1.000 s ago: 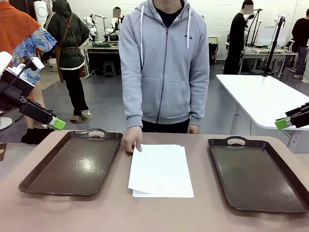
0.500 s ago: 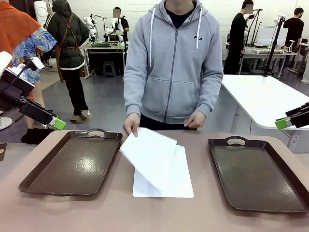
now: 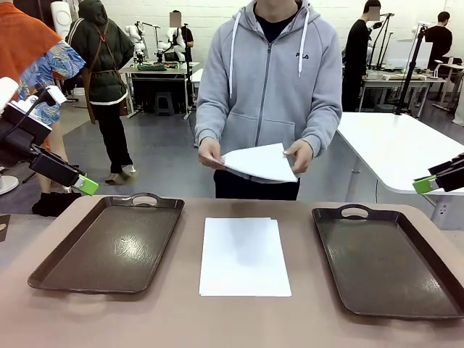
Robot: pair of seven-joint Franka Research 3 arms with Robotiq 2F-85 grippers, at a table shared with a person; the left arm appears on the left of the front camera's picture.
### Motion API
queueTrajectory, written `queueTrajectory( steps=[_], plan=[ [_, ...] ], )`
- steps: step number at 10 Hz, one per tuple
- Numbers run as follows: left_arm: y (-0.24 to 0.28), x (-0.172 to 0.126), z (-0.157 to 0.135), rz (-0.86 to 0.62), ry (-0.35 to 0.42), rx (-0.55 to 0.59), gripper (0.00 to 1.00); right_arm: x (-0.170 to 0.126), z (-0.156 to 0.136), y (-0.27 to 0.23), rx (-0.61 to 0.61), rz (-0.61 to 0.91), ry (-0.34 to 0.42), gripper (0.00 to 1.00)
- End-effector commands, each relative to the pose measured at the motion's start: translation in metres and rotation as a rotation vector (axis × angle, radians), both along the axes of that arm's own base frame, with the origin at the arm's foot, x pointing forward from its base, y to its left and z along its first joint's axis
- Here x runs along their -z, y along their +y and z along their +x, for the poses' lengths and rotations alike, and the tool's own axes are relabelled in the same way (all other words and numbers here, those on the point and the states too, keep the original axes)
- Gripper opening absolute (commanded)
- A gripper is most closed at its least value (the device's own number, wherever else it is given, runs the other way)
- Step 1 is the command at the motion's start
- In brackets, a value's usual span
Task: Sort the A4 documents.
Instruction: Receive the A4 Paper.
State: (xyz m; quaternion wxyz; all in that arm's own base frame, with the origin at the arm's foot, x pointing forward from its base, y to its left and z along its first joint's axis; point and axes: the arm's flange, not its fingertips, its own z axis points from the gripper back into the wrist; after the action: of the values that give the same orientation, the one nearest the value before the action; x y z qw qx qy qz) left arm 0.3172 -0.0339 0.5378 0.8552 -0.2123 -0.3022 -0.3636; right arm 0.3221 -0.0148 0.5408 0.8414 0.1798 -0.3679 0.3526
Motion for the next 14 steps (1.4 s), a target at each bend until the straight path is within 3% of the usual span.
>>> queueTrajectory(
  steps=[1,14],
  plan=[
    [0.0003,-0.0003,0.0005,-0.016,-0.003,0.009,1.00,0.0015,0.0014,0.0009,-0.006,0.006,0.002,1.00],
    [0.0003,-0.0003,0.0005,-0.016,-0.003,0.009,1.00,0.0015,0.0014,0.0009,-0.006,0.006,0.002,1.00]
  ],
)
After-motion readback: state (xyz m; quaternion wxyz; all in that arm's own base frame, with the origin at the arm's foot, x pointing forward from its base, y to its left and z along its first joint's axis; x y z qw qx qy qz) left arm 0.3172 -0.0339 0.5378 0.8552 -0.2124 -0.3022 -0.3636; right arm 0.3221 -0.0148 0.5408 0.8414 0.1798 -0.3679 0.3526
